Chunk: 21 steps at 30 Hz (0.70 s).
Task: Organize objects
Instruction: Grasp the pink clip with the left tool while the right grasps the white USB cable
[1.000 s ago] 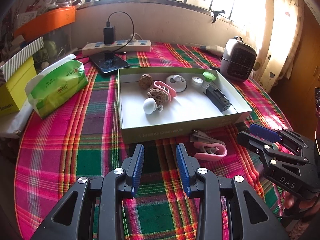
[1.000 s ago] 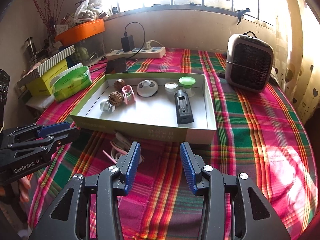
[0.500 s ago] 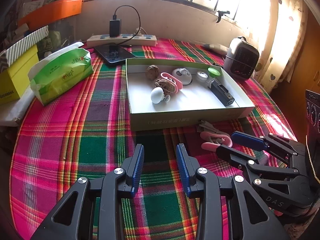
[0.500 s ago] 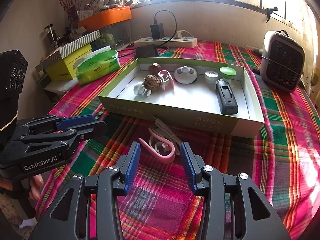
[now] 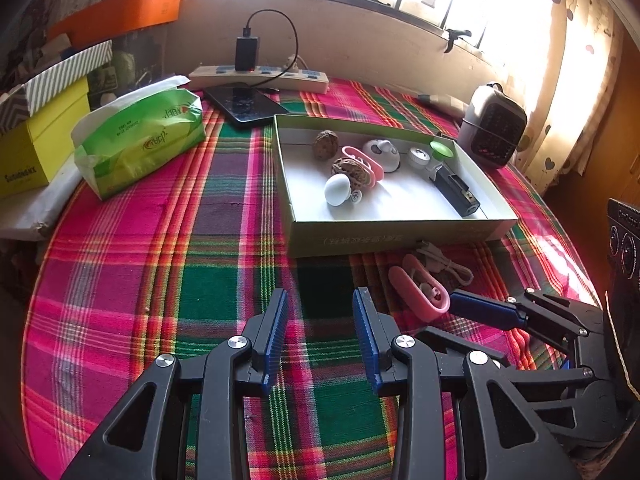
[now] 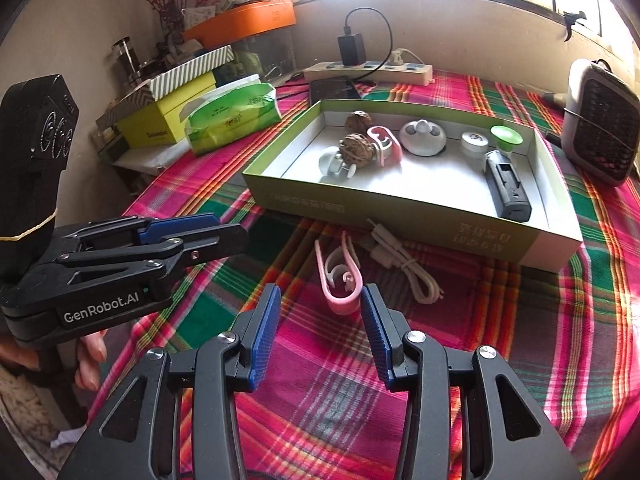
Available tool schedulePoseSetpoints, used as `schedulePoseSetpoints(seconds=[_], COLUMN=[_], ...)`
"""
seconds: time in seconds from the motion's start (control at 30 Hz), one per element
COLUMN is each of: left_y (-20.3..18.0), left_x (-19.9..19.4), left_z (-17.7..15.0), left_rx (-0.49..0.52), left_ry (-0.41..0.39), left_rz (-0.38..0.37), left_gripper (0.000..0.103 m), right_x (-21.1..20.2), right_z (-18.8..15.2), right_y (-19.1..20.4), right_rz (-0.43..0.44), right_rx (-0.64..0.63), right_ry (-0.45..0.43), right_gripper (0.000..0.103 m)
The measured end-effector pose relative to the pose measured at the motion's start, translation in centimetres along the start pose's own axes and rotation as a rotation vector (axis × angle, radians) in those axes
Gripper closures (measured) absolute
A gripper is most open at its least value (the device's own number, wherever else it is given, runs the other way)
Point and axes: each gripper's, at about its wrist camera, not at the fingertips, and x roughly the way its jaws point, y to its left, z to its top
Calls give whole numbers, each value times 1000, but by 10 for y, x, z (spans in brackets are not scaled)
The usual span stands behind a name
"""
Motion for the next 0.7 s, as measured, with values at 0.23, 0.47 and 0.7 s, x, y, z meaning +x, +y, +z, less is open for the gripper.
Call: schedulePoseSetpoints(seconds=[0.23, 0.47, 0.7], left_y=[6, 7, 8], left_x=[0, 1, 3], left_z=[0, 0, 2], left_rx=[-15, -20, -26], left_ry=[0, 2, 7], left_rz=[7, 12, 25], left_gripper=[71, 71, 71], right_x=[0, 9, 9], right_z=[3, 8, 10], right_y=[-4, -2, 0], right_rz=[-21, 37, 90], right_rx=[24, 22, 21], right_ry=[-19, 5, 3], right_gripper=[60, 60, 60])
